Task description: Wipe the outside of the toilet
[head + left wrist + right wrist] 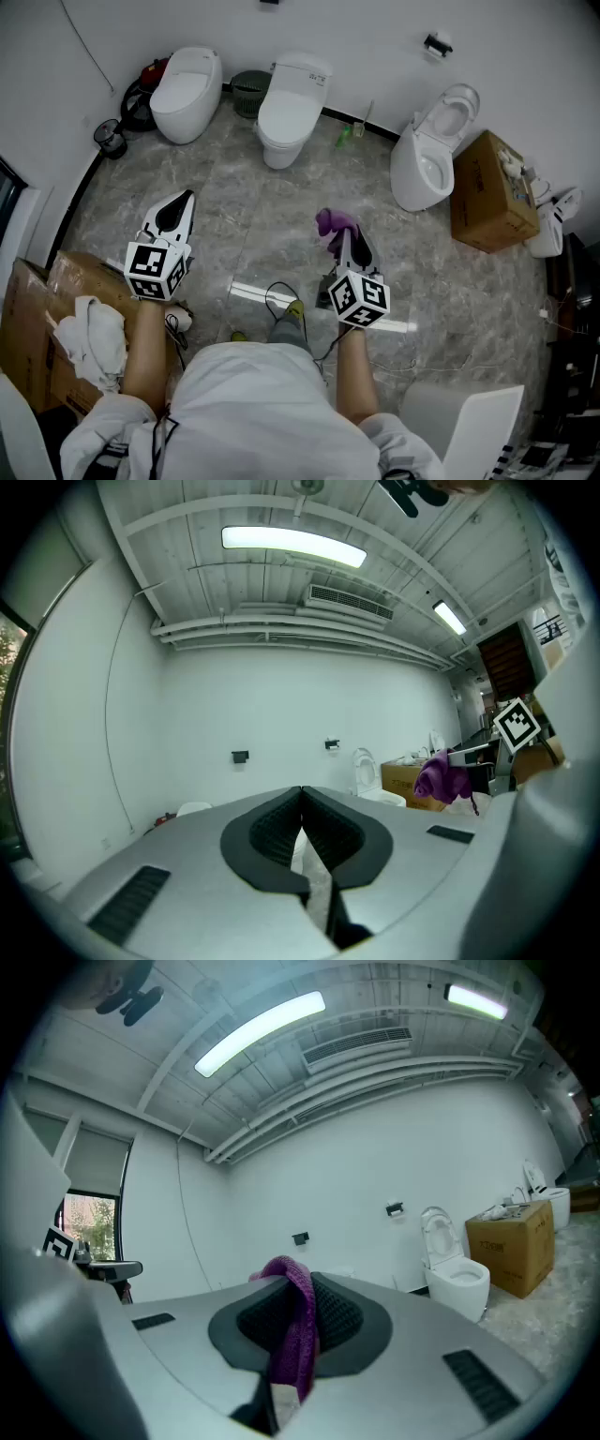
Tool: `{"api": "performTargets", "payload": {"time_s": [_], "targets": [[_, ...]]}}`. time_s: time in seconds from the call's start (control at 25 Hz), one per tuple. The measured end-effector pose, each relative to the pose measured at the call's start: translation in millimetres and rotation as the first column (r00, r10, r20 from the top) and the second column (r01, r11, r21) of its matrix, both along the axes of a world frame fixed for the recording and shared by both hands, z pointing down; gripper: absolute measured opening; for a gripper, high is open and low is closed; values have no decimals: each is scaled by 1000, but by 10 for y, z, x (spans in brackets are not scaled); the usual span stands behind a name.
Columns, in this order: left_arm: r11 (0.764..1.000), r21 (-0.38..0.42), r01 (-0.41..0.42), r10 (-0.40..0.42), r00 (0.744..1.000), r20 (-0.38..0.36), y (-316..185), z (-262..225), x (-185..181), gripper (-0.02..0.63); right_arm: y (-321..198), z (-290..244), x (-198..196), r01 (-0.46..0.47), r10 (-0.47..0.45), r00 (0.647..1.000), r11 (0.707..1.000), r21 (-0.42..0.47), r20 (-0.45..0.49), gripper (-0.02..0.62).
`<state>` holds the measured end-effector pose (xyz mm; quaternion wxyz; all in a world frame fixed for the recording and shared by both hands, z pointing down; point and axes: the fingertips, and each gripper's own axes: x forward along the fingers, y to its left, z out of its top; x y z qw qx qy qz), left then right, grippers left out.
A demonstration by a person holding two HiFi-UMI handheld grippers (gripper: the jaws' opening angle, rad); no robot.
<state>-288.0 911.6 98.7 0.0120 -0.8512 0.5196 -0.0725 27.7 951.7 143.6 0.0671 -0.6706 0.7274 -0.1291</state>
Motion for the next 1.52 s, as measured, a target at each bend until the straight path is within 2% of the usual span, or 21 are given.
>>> {"api": "performTargets", "payload": {"time_s": [0.24,0.64,0.84,1.12,1.52], "targets": [[1000,-3,-9,9,1000,-7,0,17,6,12,-33,13,5,-7,6,1000,1000,4,23,54],[1000,-2,-10,10,1000,-5,-43,52,7,12,-68,-43,5,-17,17,1000,1000,24,4,55],[1000,-12,-6,5,1000,-16,-120,89,32,12,-126,-9,75,-26,26,1000,1000,7,2,57],[1000,-27,-13,13,1000,-12,-425,131,389,12,-430,9,401,-25,25,1000,1000,-1,-16,57],[999,-42,5,-4,1000,16,-1179,197,1027,12,-1285,119,948,21,-21,1000,1000,-18,-13,57]]}}
